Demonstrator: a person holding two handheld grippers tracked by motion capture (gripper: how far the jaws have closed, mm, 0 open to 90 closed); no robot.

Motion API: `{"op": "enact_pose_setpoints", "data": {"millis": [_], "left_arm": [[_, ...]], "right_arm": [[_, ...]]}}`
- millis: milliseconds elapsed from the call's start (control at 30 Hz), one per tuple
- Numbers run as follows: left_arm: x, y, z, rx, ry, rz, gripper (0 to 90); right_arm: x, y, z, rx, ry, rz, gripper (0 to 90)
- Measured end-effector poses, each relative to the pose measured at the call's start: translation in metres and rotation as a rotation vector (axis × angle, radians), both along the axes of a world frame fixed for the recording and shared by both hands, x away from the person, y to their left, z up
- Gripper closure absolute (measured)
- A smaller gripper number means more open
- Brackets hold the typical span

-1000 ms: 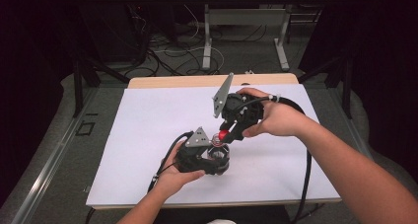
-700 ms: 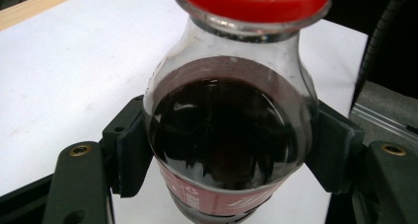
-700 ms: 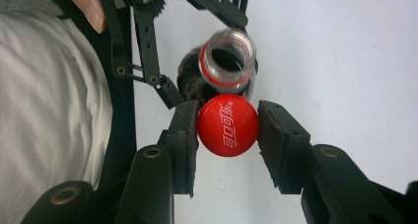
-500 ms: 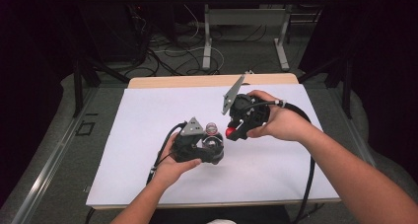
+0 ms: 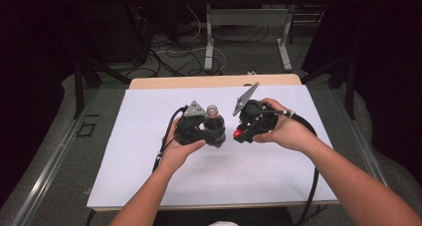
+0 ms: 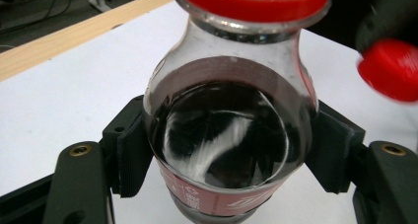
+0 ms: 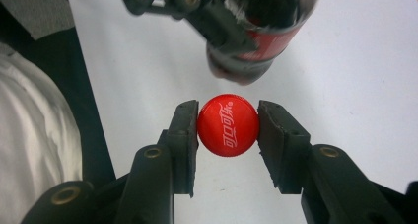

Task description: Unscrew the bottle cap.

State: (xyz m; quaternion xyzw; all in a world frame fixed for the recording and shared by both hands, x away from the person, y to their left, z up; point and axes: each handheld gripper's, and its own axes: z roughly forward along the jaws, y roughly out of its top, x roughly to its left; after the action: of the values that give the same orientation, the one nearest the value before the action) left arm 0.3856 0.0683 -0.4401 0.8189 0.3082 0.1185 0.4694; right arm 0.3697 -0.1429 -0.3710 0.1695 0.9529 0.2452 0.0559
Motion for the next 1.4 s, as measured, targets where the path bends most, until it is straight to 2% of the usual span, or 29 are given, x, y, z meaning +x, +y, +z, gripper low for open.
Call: {"op": "enact_pose_setpoints", "data": {"millis": [133,233,333,433,500,533,567,667,700,733,767,800,867,900,933,1033,1100,1167,1267,1400], "left_arm": [[0.016,-0.003,0.005,-0.013,-0.001,0.030,30.1],[0.028,-0.006,0.008,-0.008,0.000,0.046,30.1],[0.039,-0.010,0.008,-0.009,0.000,0.067,30.1],[0.050,-0.014,0.004,0.002,-0.005,0.090,30.1],[0.057,-0.017,0.000,0.013,0.001,0.105,30.1],[0.060,-0.018,-0.004,0.003,0.002,0.113,30.1],[0.064,-0.018,-0.006,0.021,0.009,0.110,30.1],[0.072,-0.021,-0.016,0.034,0.025,0.116,30.1],[0.072,-0.021,-0.016,0.034,0.025,0.116,30.1],[0.075,-0.024,-0.022,0.056,0.031,0.118,30.1],[0.076,-0.026,-0.024,0.057,0.034,0.124,30.1],[0.077,-0.028,-0.027,0.053,0.031,0.130,30.1],[0.080,-0.032,-0.032,0.047,0.029,0.142,30.1],[0.081,-0.033,-0.035,0.055,0.027,0.139,30.1],[0.082,-0.034,-0.036,0.067,0.027,0.139,30.1],[0.084,-0.038,-0.044,0.105,0.030,0.143,30.1],[0.085,-0.038,-0.050,0.103,0.047,0.149,30.1],[0.086,-0.037,-0.055,0.102,0.055,0.152,30.1],[0.085,-0.036,-0.063,0.117,0.048,0.152,30.0],[0.081,-0.033,-0.065,0.106,0.032,0.148,29.7]], "right_arm": [[0.002,-0.007,-0.011,0.015,0.011,-0.024,60.6],[0.004,-0.012,-0.019,0.021,0.022,-0.056,60.6],[0.008,-0.017,-0.026,0.033,0.008,-0.068,60.6],[0.011,-0.021,-0.031,0.043,0.037,-0.083,60.6],[0.013,-0.023,-0.033,0.048,0.032,-0.086,60.6],[0.014,-0.024,-0.034,0.051,0.031,-0.091,60.6],[0.013,-0.025,-0.034,0.051,0.036,-0.109,60.5],[0.017,-0.028,-0.037,0.065,0.032,-0.099,60.5],[0.016,-0.029,-0.037,0.067,0.030,-0.119,60.6],[0.018,-0.029,-0.038,0.069,0.036,-0.114,60.6],[0.018,-0.030,-0.038,0.069,0.048,-0.123,60.6],[0.019,-0.031,-0.039,0.070,0.036,-0.125,60.5],[0.021,-0.032,-0.040,0.080,0.042,-0.123,60.6],[0.021,-0.032,-0.040,0.082,0.053,-0.132,60.5],[0.022,-0.033,-0.042,0.083,0.038,-0.125,60.5],[0.023,-0.032,-0.045,0.088,0.045,-0.124,60.6],[0.022,-0.032,-0.046,0.088,0.067,-0.140,60.6],[0.024,-0.032,-0.049,0.090,0.052,-0.121,60.5],[0.024,-0.031,-0.050,0.093,0.051,-0.131,60.5],[0.025,-0.031,-0.051,0.091,0.065,-0.130,60.5]]}}
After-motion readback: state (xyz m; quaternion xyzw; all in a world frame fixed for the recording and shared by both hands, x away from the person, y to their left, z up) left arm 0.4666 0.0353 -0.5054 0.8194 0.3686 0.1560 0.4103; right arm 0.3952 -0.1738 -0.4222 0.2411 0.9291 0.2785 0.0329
